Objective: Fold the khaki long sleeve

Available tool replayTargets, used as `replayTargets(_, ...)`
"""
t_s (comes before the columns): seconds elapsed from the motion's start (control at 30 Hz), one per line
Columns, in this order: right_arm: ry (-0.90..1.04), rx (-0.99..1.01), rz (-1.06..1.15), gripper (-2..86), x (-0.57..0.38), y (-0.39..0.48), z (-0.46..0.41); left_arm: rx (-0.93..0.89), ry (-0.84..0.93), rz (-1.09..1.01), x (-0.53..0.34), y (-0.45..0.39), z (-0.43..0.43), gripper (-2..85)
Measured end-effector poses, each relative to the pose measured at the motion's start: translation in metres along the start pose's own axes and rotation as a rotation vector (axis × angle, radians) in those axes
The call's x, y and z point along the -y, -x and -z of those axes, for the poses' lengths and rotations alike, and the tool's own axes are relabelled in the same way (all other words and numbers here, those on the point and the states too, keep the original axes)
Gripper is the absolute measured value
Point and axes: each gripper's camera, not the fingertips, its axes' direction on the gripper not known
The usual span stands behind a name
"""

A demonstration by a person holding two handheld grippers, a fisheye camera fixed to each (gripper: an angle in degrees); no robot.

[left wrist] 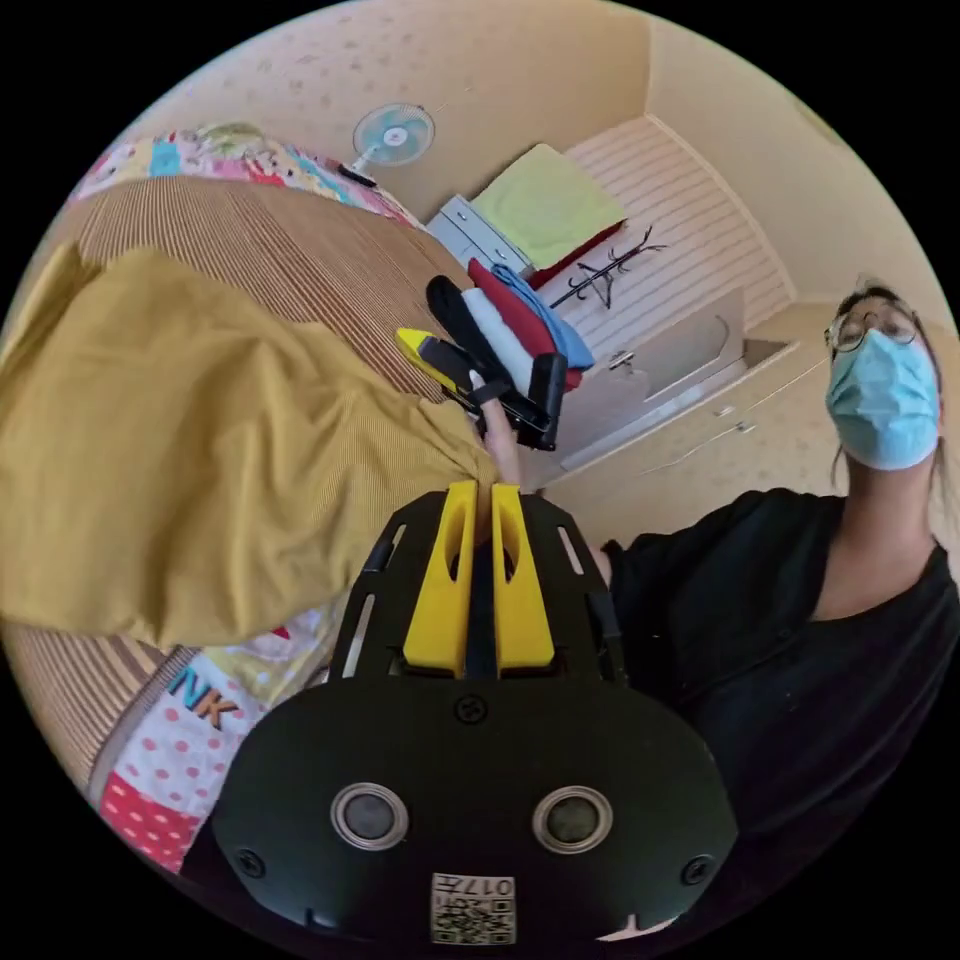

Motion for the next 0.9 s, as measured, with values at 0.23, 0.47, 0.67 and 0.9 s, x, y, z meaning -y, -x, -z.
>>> replayTargets(0.23,0.115,-0.210,0.047,8.3,0.000,0.019,-0.022,-0.206,-0.063,0.266,-0.002,0.058,0.006,3.2)
replayTargets(0.47,0.104,-0.175,0.013,7.5,0.000,0.007,-0.017,0.410,0.304,0.097,0.081,-0.013,-0.029,3.2)
replayTargets(0.67,0.131,-0.146,-0.014,6.7,0.004,-0.006,-0.018,0.731,0.690,-0.057,0.149,-0.045,-0.110,2.9)
replayTargets(0.9,0.132,-0.138,-0.013,6.2,0.010,-0.017,-0.012,0.764,0.892,-0.015,0.170,-0.014,-0.190,1.6)
